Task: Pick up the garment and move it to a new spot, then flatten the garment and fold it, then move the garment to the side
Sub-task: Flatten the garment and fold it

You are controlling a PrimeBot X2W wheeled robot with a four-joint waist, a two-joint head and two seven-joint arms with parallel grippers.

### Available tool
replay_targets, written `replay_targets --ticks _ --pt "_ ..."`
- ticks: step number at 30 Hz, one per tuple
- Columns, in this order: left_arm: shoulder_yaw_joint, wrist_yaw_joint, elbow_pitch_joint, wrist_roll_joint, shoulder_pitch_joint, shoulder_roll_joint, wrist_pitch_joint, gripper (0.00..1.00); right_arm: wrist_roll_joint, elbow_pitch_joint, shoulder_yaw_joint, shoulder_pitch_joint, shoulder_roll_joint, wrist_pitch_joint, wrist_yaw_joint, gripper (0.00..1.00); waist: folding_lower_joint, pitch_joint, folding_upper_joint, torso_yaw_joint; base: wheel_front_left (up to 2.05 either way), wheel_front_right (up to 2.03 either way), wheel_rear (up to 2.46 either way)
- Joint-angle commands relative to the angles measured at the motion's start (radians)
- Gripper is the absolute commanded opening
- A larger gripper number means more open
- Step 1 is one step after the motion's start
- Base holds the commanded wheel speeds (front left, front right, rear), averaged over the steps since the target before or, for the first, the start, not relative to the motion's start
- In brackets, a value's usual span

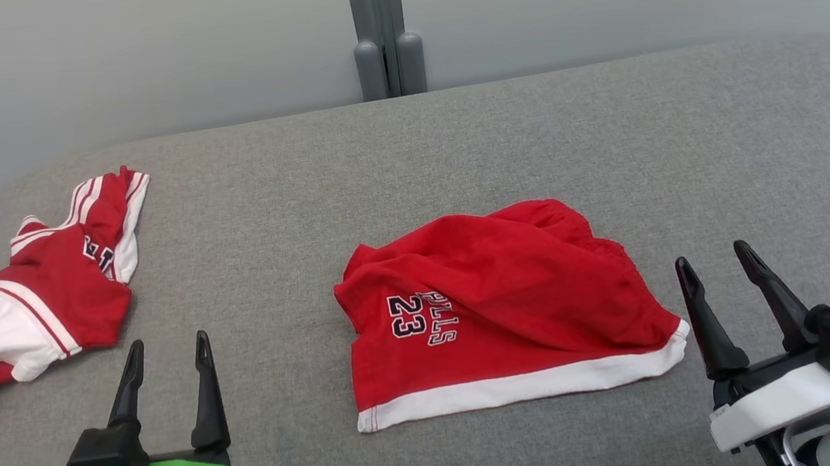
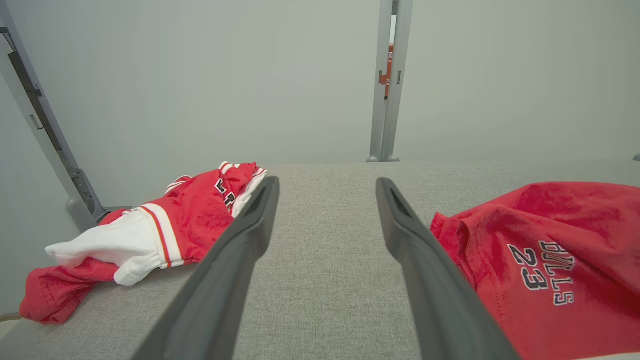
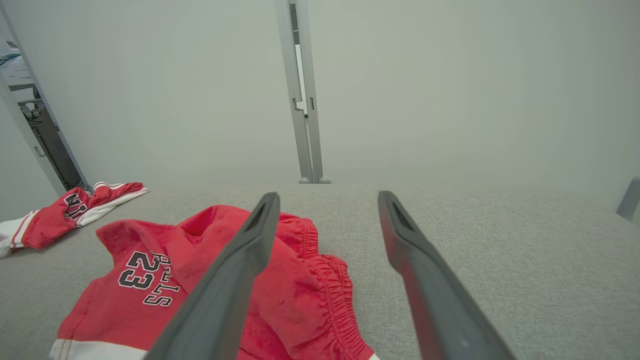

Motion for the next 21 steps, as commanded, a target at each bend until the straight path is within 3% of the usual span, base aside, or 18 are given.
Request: replay_targets --ticks 1,21 --pt "0.006 -0.005 -0.006 0.005 0.027 0.005 -0.001 1.00 -0.002 0.003 -0.001 0.017 -0.008 -0.003 0.000 1.00 0.0000 -0.015 0.0000 0.013 0.00 0.00 0.00" --pt "0.017 -0.017 0.017 0.007 0.093 -0.016 -0.001 1.00 -0.033 0.032 -0.006 0.074 -0.005 -0.003 0.000 1.00 0.0000 -0.045 0.0000 0.010 0.00 0.00 0.00"
